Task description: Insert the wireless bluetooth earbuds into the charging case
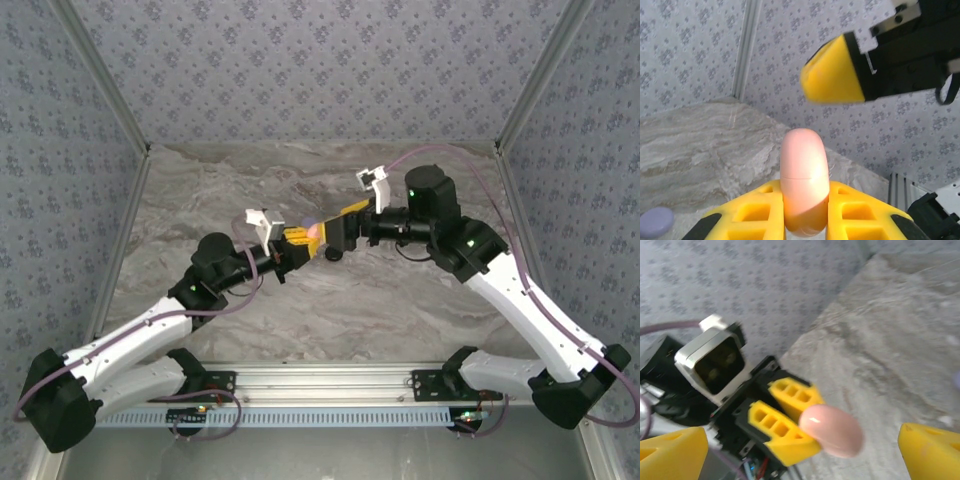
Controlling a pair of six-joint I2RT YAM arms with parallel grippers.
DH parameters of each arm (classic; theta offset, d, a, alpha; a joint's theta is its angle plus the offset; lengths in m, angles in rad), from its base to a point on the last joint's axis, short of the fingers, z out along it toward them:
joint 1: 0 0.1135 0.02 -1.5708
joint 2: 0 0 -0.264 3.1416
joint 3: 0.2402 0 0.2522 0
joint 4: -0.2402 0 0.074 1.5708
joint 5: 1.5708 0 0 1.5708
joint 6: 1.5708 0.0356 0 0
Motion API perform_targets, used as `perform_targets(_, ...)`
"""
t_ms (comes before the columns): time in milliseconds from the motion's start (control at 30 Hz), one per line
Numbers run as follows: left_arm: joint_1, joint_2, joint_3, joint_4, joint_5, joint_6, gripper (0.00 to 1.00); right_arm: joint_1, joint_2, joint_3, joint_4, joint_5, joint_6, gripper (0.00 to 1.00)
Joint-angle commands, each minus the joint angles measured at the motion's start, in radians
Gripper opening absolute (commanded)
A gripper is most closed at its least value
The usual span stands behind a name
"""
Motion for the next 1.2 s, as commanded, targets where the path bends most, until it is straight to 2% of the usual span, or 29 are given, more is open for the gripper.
perform_targets(0, 0.029, 0.015, 0.052, -0.075, -0.011, -0.026, 0.0, -0.042, -0.033, 0.016, -0.102, 0.219, -0.012, 1.0)
perform_targets(100, 0.082, 0.036, 0.056, -0.125, 0.001, -0.074, 0.0, -0.075, -0.059, -0.005, -0.171, 0.368, 0.013, 1.0)
perform_targets(233, 0.17, 0.103, 0.064, -0.214, 0.02, -0.135, 0.0, -0.131, -0.081, -0.05, -0.252, 0.435, 0.06, 1.0)
perform_targets(333, 0.217, 0.178, 0.061, -0.246, 0.025, -0.169, 0.0, -0.169, -0.107, -0.098, -0.246, 0.412, 0.083, 1.0)
perform_targets(533, 0.22, 0.325, 0.083, -0.267, -0.054, -0.149, 0.0, -0.216, -0.127, -0.165, -0.241, 0.364, 0.083, 1.0)
perform_targets(900, 0.221, 0.619, 0.195, -0.269, -0.017, -0.202, 0.0, -0.283, -0.123, -0.187, -0.239, 0.316, 0.061, 1.0)
perform_targets(1167, 0.22, 0.744, 0.236, -0.261, 0.035, -0.255, 0.0, -0.305, -0.112, -0.209, -0.231, 0.287, 0.054, 1.0)
